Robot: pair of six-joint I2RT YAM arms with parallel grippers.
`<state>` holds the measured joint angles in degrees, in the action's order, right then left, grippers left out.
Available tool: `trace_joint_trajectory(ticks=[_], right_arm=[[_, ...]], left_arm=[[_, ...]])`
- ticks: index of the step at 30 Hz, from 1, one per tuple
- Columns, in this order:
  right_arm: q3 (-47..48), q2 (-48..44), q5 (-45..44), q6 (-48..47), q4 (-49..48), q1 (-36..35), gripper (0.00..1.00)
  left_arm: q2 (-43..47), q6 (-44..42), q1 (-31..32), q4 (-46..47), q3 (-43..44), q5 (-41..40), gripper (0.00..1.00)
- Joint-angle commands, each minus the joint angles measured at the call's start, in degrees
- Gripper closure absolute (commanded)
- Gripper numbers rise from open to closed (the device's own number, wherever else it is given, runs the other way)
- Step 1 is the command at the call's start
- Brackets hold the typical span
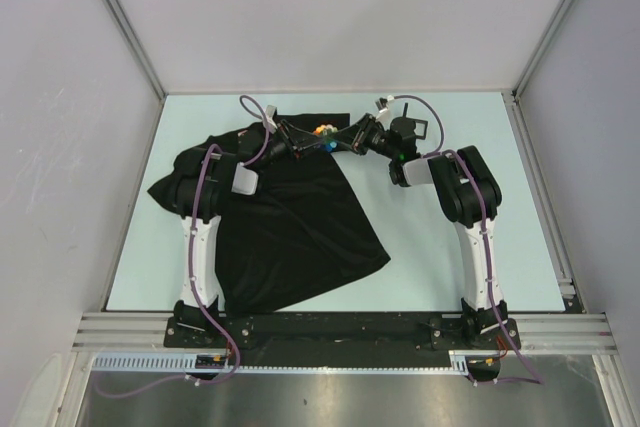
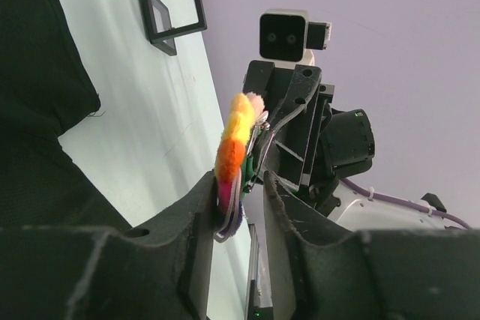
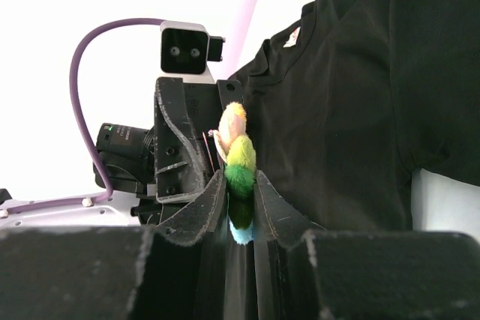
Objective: Remove the brooch from the garment
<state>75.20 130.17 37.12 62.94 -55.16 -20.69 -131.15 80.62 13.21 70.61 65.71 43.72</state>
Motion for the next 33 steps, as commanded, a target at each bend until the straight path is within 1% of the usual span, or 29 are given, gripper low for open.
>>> trace_joint_trajectory(ticks=[1,4,6,14,17,18,23,27,33], right_arm=[[1.6,-1.1,1.1,-1.2,-0.9,-0.2,1.0],[1.6,-0.9,1.3,-0.7,-1.3,-0.1,1.0],[1.6,-0.8,1.4,-0.4,-1.6,-0.1,1.0],[1.6,-0.9,1.8,-0.3,-2.1,-0.1,1.0],[1.6,-0.8,2.1,-0.4,-2.1,-0.2,1.0],[1.6,-0.7,2.1,-0.4,-2.1,-0.1,1.0],[1.6,-0.6,2.3,-0.3,-2.3,-0.2,1.0],[1.7,-0.6,2.5,-0.3,-2.3,-0.2,1.0],[2.4,-0.1,3.0,-0.3,-2.1,-0.6,1.0]], left_arm=[[2.0,0.2,-0.3,5.3,1.6,0.8,0.62],[1.8,1.3,-0.6,6.7,1.1,0.7,0.59],[1.6,2.1,-1.0,8.0,0.8,0.7,0.59],[1.3,2.8,-1.3,8.8,0.8,0.6,0.65],[1.0,3.1,-1.3,9.4,0.9,0.5,0.64],[0.9,3.3,-1.3,9.5,1.0,0.7,0.62],[0.7,3.8,-1.4,10.0,1.4,0.7,0.59],[0.5,4.0,-1.4,9.9,1.7,0.8,0.63],[0.3,4.0,-1.3,9.5,2.3,1.3,0.66]])
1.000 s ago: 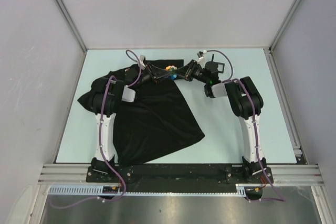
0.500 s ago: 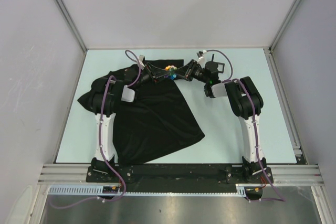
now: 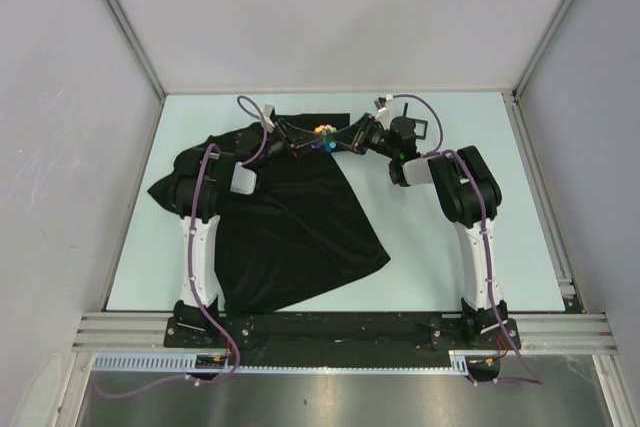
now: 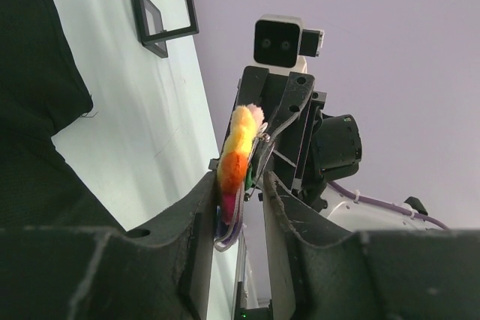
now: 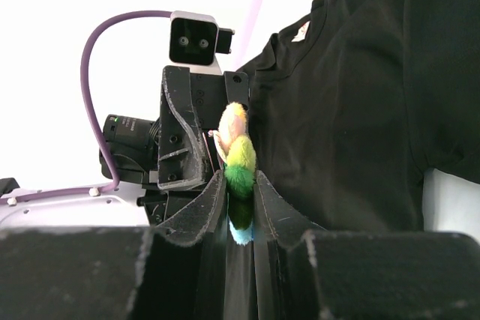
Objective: Remove the brooch from the garment
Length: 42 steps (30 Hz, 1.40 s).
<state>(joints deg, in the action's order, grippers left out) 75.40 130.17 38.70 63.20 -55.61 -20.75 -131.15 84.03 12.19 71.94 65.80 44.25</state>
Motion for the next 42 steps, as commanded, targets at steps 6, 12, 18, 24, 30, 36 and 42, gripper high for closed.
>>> trace_joint_trajectory(ticks=[6,12,18,24,30,36,42], right_arm=[[2.7,-0.1,1.6,-0.9,-1.2,-0.8,1.0],[2.7,0.0,1.9,-1.1,-0.9,-0.7,1.0],[3.0,0.3,2.1,-1.2,-0.3,-0.8,1.0],[3.5,0.3,2.2,-1.8,1.1,-1.2,1.0],[4.2,0.3,2.2,-3.2,3.0,-1.6,1.0],[4.7,0.4,2.3,-3.6,3.8,-1.7,1.0],[5.3,0.6,2.3,-4.1,5.3,-2.0,1.0]], left_arm=[[0.0,0.7,-0.1,8.0,2.7,1.2,0.67],[0.1,0.6,-0.1,8.1,2.8,1.2,0.71],[0.1,0.7,-0.1,8.0,3.4,1.9,0.71],[-0.3,1.0,-0.1,7.7,4.4,2.9,0.72],[-0.6,0.3,0.5,5.1,6.3,4.8,0.75],[-0.4,-0.6,0.8,3.5,7.1,5.5,0.78],[0.0,-1.8,1.0,2.3,7.7,6.5,0.77]])
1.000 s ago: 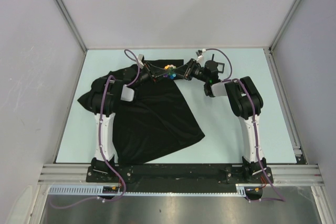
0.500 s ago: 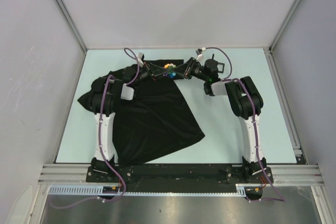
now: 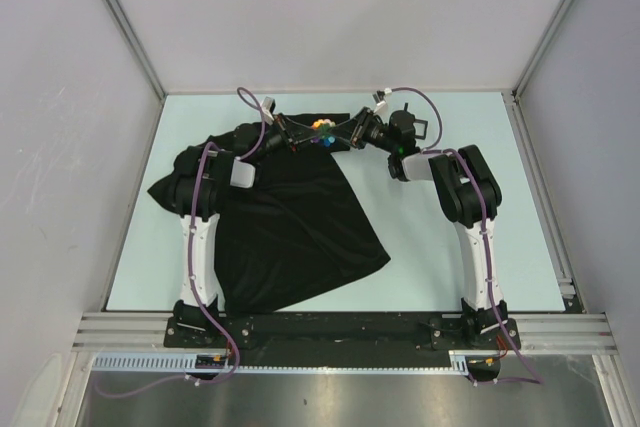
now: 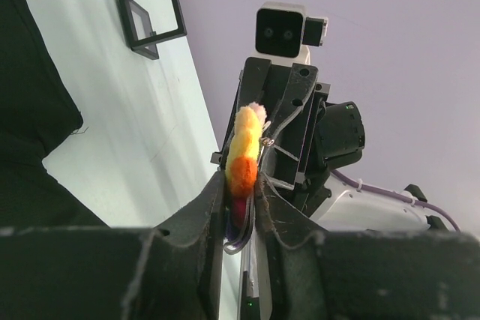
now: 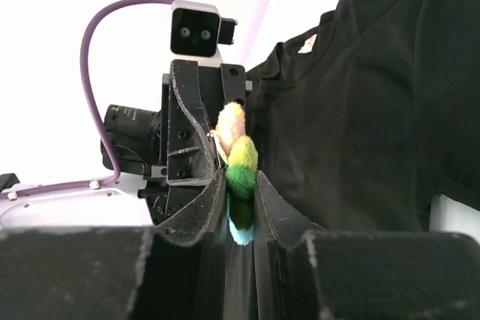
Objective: Remove the brooch from the garment
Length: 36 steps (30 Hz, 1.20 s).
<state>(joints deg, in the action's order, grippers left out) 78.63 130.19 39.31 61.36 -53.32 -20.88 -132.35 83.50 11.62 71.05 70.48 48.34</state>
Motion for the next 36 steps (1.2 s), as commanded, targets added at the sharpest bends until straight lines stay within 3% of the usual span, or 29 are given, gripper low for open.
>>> trace_joint_trajectory(ticks=[1,9,23,36], right_arm=[[2.1,0.5,1.6,-2.8,3.5,-1.8,1.0],[3.2,0.8,1.6,-4.1,6.1,-2.3,1.0],[3.6,0.7,2.3,-4.3,5.9,-2.6,1.0],[5.2,0.6,2.0,-7.3,10.3,-3.5,1.0]], left_arm=[[1.2,-1.2,1.6,3.3,3.3,2.5,0.75],[1.1,-1.4,1.9,3.2,4.1,3.4,0.7],[0.4,-2.2,2.4,0.1,5.3,4.0,0.78],[0.3,-2.6,2.7,-0.2,6.3,5.2,0.77]])
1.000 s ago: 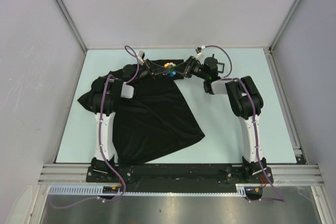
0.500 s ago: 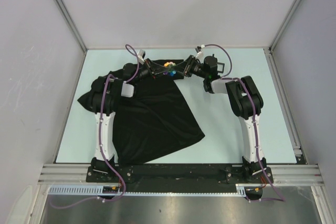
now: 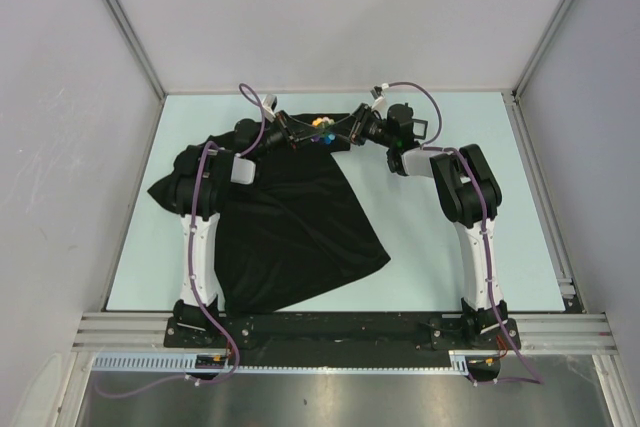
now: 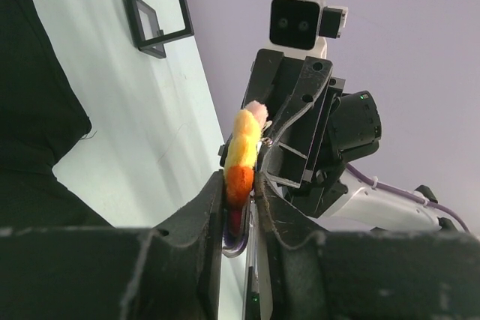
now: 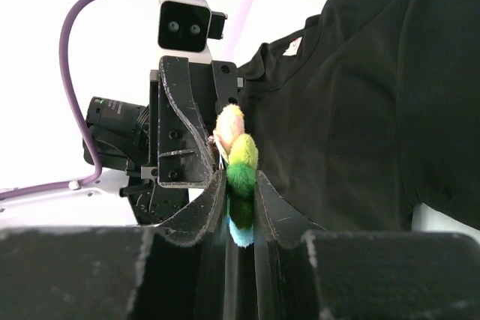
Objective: Remove the brooch from the garment
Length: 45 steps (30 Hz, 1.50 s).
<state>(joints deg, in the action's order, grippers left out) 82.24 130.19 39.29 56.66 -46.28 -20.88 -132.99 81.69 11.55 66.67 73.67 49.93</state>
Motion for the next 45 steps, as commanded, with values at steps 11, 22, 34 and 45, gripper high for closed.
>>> trace_joint_trajectory(ticks=[11,22,34,45], right_arm=[[1.7,0.8,2.0,-2.5,3.3,-3.3,1.0],[-1.4,-0.7,0.5,-1.1,-0.6,-2.3,1.0],[-5.9,-7.1,-4.6,-7.5,5.8,0.1,1.0],[-6.7,-20.0,-21.1,-25.5,27.2,1.1,1.0]], left_arm=[[1.1,-0.7,2.9,4.9,3.2,3.9,0.69],[1.1,0.7,2.5,7.9,1.7,3.9,0.52],[6.7,0.4,-3.5,15.0,-7.1,3.2,0.14],[7.7,-6.3,-3.4,7.3,-7.2,2.3,0.1]])
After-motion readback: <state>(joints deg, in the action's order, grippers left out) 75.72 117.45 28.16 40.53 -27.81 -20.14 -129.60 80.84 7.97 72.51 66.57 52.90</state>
